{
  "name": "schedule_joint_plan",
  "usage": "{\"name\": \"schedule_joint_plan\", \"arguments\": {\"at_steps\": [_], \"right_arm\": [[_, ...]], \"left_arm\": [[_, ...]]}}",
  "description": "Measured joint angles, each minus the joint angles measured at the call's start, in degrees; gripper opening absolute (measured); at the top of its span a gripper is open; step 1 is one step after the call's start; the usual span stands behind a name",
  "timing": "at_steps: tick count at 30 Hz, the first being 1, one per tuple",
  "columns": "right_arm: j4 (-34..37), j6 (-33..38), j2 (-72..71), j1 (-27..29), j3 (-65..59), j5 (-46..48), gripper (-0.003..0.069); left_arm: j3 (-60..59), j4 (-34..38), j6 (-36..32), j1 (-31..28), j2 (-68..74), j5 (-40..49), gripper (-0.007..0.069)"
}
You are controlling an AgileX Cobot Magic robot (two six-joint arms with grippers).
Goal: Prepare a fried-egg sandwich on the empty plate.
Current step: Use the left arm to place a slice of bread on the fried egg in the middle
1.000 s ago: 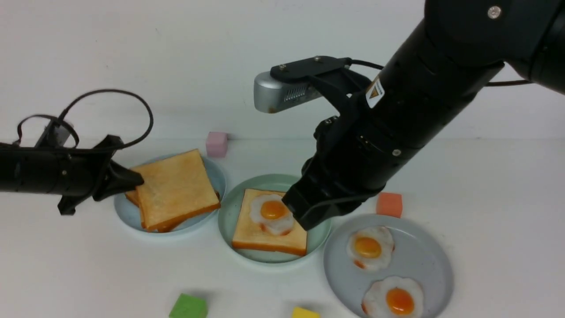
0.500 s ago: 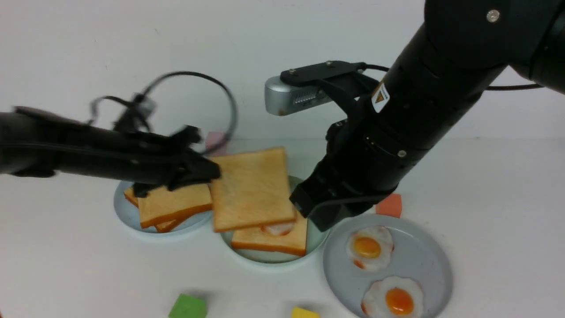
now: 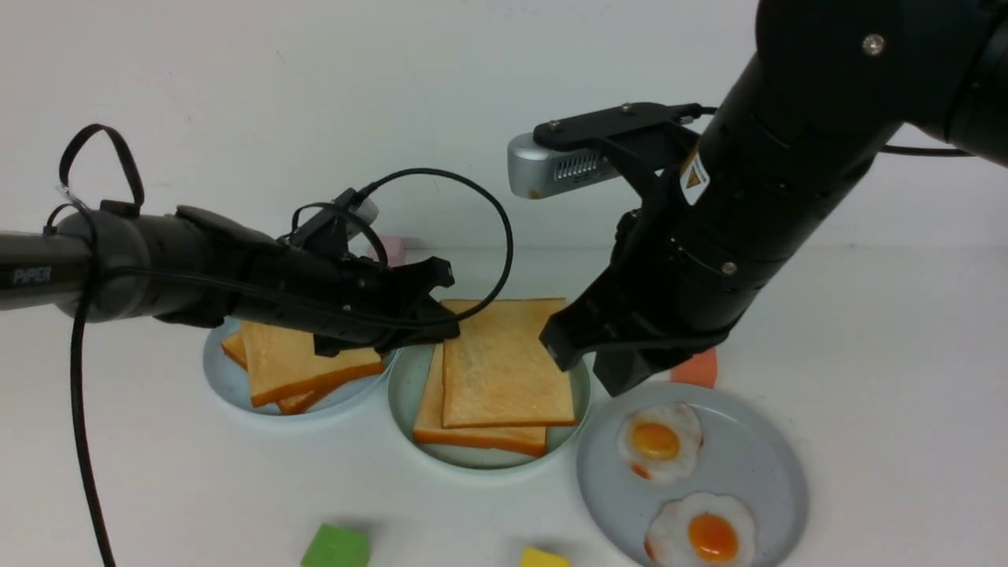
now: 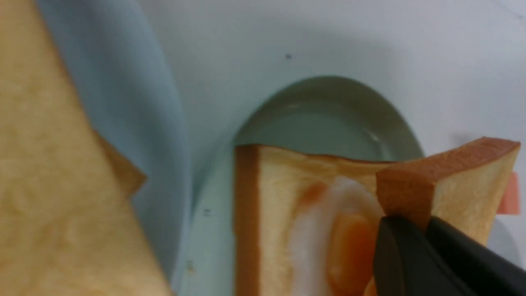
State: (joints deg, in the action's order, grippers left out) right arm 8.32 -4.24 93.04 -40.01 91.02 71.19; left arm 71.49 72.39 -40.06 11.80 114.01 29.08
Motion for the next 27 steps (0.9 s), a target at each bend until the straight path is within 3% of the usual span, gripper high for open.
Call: {"name": "schedule_joint_plan", "arguments": {"at_steps": [20, 27], "right_arm": [[-0.4, -0.2, 0.0, 0.0, 0.0, 0.0, 0.0064], [-1.2, -1.7, 0.0, 0.0, 0.0, 0.0, 0.008]], "left_arm": [[0.4, -4.2, 0.3, 0.0, 0.0, -2.0, 0.0027], [0.5, -4.6, 0.3, 0.0, -0.2, -2.2, 0.0123]]}}
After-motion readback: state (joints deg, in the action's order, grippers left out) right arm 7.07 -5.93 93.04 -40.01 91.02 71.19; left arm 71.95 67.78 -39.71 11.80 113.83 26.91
